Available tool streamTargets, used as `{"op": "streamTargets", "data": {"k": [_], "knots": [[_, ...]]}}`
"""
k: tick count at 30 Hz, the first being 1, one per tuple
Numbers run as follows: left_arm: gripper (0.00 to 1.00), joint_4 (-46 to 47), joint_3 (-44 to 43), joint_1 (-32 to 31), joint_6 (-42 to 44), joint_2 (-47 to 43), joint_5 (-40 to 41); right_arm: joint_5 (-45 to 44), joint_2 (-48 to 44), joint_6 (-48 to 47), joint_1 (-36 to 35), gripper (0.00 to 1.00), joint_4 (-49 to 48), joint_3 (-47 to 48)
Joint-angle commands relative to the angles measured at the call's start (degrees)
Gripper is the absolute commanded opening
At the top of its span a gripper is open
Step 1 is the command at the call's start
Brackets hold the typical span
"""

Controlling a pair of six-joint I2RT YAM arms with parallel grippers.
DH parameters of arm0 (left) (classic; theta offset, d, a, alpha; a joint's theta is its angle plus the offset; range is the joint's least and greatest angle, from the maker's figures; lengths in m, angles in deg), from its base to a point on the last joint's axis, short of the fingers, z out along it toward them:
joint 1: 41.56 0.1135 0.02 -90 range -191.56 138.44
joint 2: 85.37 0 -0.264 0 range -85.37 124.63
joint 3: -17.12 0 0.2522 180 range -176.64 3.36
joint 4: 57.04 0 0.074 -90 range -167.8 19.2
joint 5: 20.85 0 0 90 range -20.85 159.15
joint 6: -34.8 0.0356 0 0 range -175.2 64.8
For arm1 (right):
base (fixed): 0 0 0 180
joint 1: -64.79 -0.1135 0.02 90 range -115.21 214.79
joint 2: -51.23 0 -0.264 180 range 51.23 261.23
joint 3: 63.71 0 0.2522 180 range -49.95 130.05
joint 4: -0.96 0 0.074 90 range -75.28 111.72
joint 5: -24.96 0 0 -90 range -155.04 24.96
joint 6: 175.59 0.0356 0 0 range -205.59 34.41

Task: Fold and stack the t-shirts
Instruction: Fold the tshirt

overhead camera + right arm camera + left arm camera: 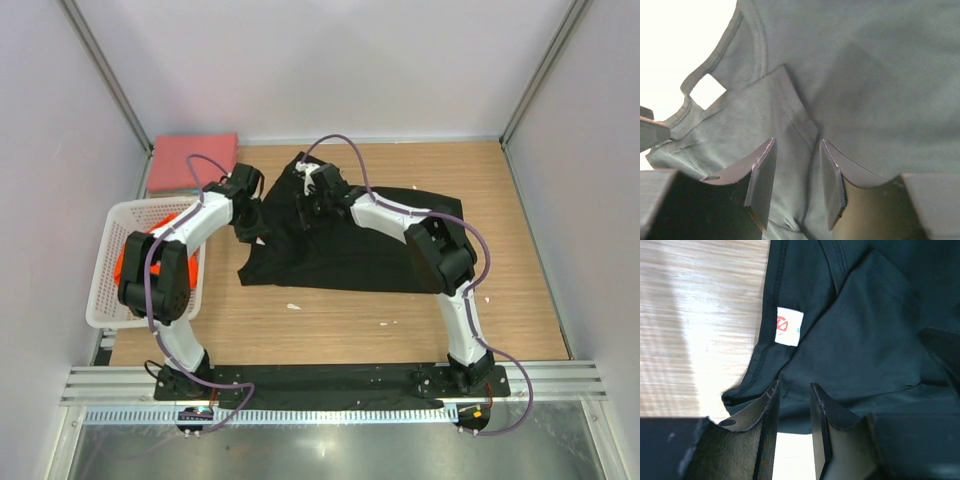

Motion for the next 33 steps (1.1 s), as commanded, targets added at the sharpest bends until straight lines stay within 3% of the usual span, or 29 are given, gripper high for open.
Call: {"op": "streamTargets", "data": {"k": [1, 5, 15, 17, 18, 21, 29, 33], "knots": [[0.31, 0.9, -0.7, 1.4, 0.6, 0.2, -1.6, 4.5, 2.0, -3.1, 0.1, 0.47, 0.8, 4.0], [0.32, 2.7, -1.2, 2.1, 0.8, 1.1, -6.0, 6.0, 5.1, -4.0, 0.1, 0.46, 3.1, 7.8], [0.31, 2.5, 0.6, 2.7, -0.2, 4.1, -5.3, 4.9, 6.1, -3.5, 0.0, 0.43, 4.0, 8.7], [0.31, 3.2, 1.4, 3.0, -0.6, 3.8, -5.4, 4.1, 5.9, -3.2, -0.1, 0.33, 3.9, 8.4], [0.31, 3.5, 1.7, 3.1, -0.8, 3.5, -5.4, 3.5, 5.7, -3.2, -0.4, 0.19, 4.0, 8.3], [0.31, 3.5, 1.8, 3.6, -1.0, 2.7, -5.4, 2.7, 4.0, -2.6, -0.7, 0.01, 3.4, 7.2], [0.31, 0.7, 0.7, 4.2, -0.4, -0.9, -2.3, -3.5, -3.3, -1.7, -5.7, 0.02, 1.6, 1.5], [0.32, 0.1, 1.3, 4.7, -0.3, -2.9, 0.0, -14.1, -7.4, -2.3, -11.2, 0.09, -1.2, -4.8]]}}
